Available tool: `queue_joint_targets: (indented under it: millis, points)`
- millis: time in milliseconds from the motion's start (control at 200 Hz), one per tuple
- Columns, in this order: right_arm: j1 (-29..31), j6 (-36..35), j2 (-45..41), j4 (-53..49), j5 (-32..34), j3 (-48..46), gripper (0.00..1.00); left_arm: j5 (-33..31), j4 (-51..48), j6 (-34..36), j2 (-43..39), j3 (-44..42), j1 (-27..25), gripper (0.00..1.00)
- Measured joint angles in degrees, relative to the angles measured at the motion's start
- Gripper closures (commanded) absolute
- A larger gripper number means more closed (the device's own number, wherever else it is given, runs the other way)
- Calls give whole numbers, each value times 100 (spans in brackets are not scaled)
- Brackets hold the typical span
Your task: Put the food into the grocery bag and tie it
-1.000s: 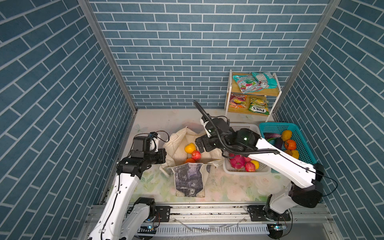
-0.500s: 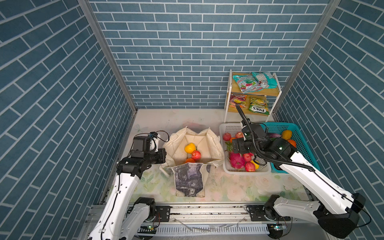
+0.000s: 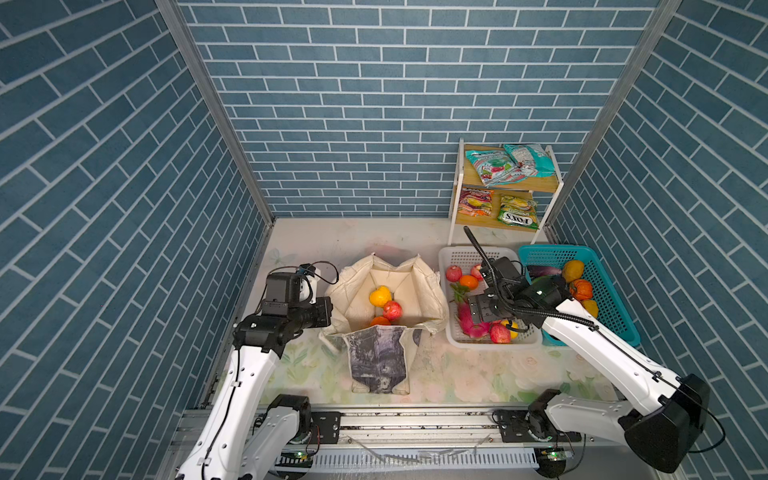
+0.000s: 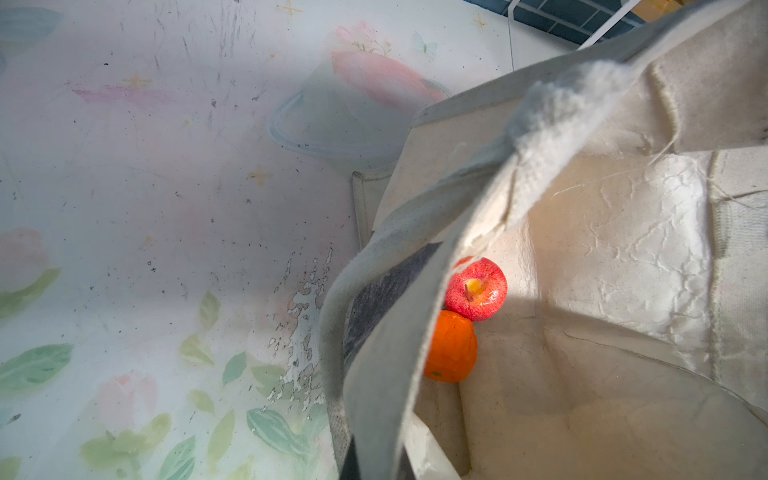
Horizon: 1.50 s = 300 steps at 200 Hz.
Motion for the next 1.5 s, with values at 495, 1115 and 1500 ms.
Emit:
queue_joint_targets:
  millis: [495,1115,1500]
  points:
    - [-184,-149,780,319,-492,-142,2,0,0,0,0,0,0,100]
    - [-396,-236,1606,455,-920,-94,8,0,0,0,0,0,0,100]
    - [-466,-236,1952,555,-1003,-9,10,2,0,0,0,0,0,100]
